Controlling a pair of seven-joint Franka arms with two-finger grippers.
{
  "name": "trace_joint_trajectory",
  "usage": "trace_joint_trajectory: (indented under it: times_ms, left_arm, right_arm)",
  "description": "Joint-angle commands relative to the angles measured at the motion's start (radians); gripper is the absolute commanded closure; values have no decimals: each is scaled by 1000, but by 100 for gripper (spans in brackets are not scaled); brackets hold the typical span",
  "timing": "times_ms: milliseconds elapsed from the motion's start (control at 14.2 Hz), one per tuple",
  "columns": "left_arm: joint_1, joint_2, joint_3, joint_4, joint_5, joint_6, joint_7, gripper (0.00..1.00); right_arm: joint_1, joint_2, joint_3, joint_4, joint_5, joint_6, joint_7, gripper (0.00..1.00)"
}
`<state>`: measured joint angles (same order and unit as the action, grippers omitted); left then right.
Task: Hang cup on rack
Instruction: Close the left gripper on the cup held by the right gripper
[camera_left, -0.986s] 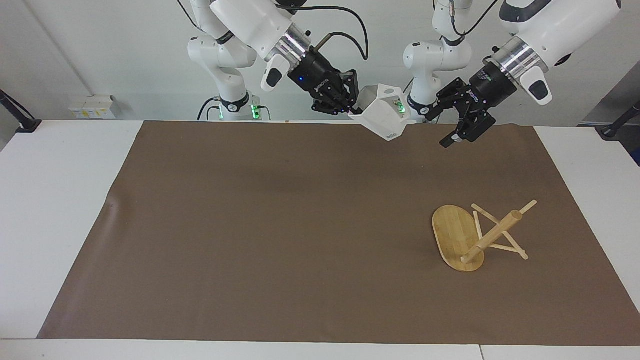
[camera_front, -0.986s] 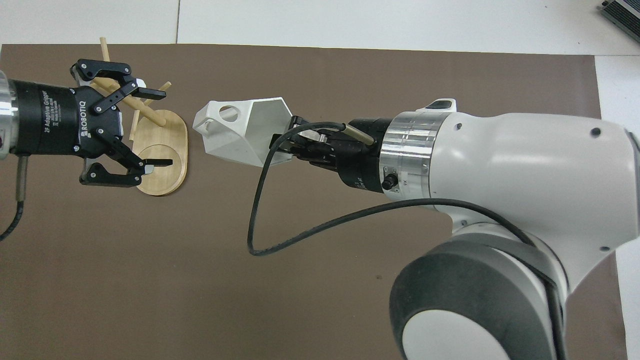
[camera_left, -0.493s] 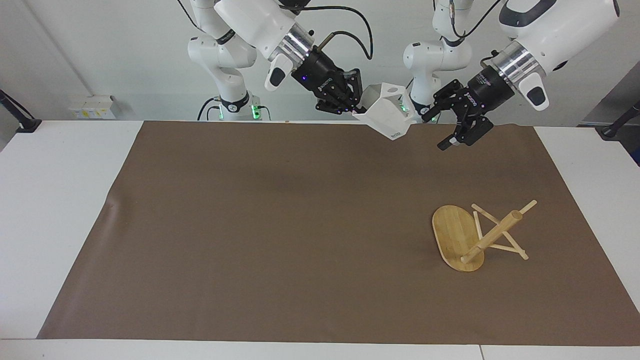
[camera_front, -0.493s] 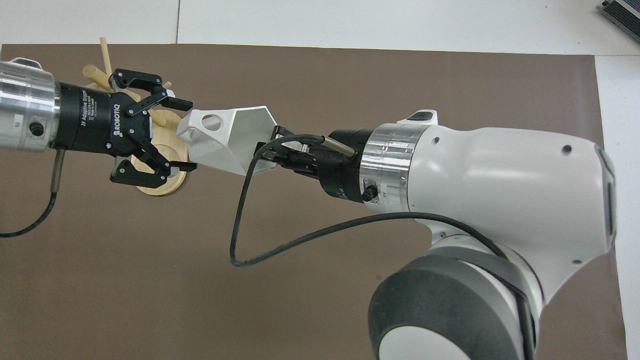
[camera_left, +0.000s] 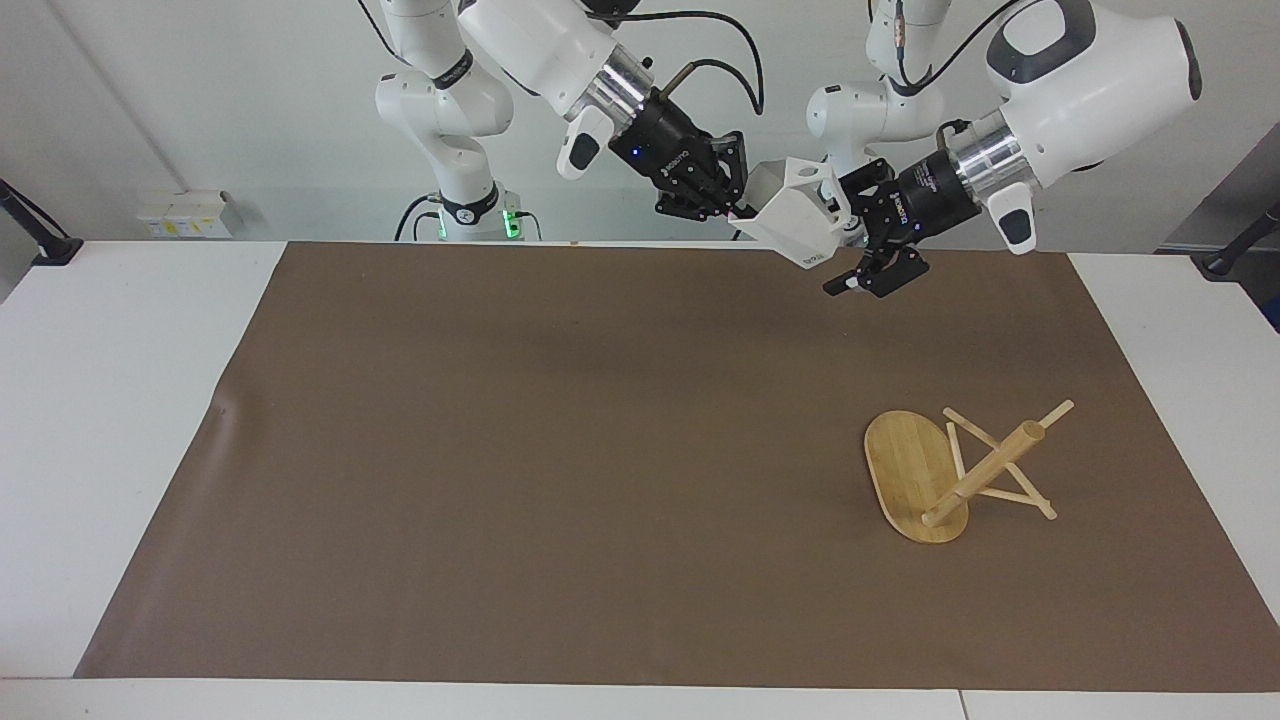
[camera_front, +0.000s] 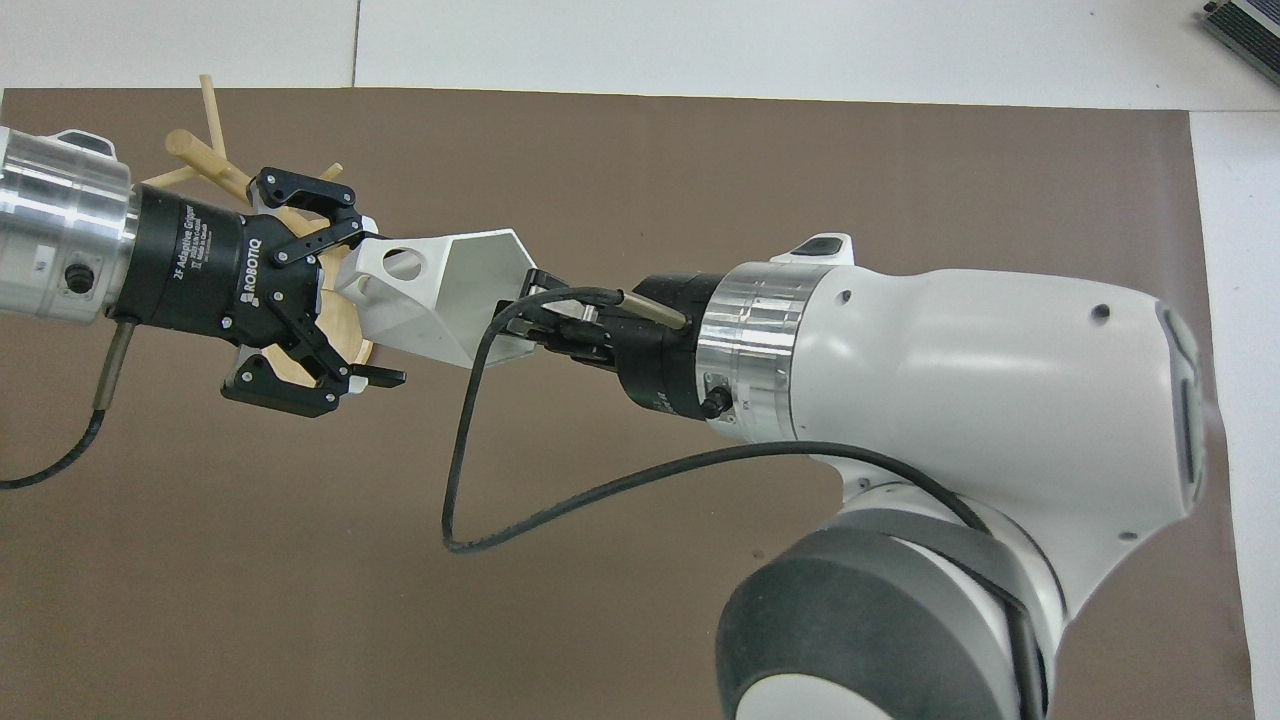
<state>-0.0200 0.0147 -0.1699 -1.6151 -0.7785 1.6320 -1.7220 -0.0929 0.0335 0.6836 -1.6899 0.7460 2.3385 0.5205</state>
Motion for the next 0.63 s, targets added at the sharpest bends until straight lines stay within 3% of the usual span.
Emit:
trace_joint_trajectory:
  times_ms: [0, 564]
  left_arm:
    - [6, 11, -7, 27, -8, -47, -16, 0]
    - [3, -2, -5, 27, -19, -38, -18, 0]
  right_arm:
    - [-13, -14, 17, -16, 29, 24, 13, 100]
    - [-13, -15, 17, -17, 29, 24, 21, 100]
